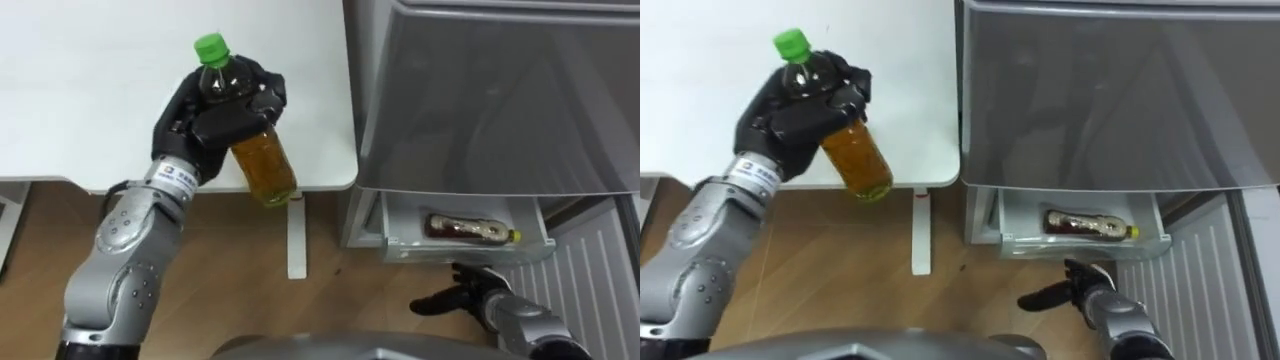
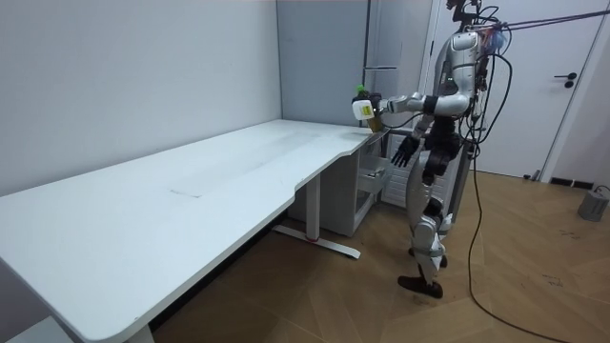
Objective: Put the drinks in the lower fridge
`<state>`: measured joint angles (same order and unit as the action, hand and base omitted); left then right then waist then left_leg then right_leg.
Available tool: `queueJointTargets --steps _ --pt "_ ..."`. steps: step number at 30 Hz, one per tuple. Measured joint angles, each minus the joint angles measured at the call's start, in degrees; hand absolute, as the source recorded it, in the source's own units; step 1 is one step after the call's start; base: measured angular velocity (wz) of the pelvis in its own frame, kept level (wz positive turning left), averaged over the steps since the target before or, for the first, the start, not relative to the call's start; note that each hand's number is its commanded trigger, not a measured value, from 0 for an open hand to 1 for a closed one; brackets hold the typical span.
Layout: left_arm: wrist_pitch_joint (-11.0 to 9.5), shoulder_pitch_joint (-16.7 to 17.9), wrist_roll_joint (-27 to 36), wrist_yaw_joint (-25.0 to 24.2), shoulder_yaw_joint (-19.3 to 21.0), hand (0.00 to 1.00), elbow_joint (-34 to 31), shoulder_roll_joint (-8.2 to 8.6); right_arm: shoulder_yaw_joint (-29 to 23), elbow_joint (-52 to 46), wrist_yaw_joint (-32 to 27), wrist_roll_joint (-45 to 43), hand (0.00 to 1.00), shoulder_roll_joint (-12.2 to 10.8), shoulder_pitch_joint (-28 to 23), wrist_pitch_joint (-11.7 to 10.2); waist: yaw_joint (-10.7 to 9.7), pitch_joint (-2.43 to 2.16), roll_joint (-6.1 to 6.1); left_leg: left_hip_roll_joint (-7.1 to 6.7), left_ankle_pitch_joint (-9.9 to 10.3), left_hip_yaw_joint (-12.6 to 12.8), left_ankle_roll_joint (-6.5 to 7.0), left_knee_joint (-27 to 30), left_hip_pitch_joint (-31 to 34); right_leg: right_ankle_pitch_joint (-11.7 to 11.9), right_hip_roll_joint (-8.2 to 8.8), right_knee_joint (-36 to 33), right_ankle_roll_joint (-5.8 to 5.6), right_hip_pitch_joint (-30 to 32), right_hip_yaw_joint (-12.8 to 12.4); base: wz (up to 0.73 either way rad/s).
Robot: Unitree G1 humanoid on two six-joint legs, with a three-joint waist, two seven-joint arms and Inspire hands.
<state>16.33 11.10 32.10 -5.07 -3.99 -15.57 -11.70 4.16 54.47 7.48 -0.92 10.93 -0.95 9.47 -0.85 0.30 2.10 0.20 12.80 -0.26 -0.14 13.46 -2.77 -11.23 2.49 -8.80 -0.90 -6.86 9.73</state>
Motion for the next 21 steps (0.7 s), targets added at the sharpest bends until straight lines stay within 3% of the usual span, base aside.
queueJointTargets --steps 9,15,21 --pt "-0.15 1.39 -0.12 -1.49 -4.49 1.00 2.94 -0.27 5.14 -7.72 2.13 -6.71 0.00 0.05 0.21 -0.07 0.77 0.03 0.09 0.05 0.00 0.07 0.00 0.07 0.04 -0.04 0.03 -0.92 -0.07 0.29 -0.04 -0.01" --pt "-0.21 1.42 -0.24 -2.72 -5.18 1.00 8.39 -0.46 6.00 -10.48 8.00 -4.12 0.00 0.03 -0.17 0.67 1.41 0.06 0.15 0.05 -0.01 1.04 0.04 0.38 0.28 -0.10 0.30 -0.99 -0.12 0.60 0.29 0.00" --pt "-0.46 1.78 -0.66 -3.22 -5.04 1.00 9.89 -0.44 5.91 -21.28 16.35 -2.62 0.00 0.15 -1.09 1.00 1.25 0.01 0.22 0.02 -0.05 1.06 0.10 0.36 0.49 -0.09 0.42 -1.11 -0.15 0.67 0.73 0.03"
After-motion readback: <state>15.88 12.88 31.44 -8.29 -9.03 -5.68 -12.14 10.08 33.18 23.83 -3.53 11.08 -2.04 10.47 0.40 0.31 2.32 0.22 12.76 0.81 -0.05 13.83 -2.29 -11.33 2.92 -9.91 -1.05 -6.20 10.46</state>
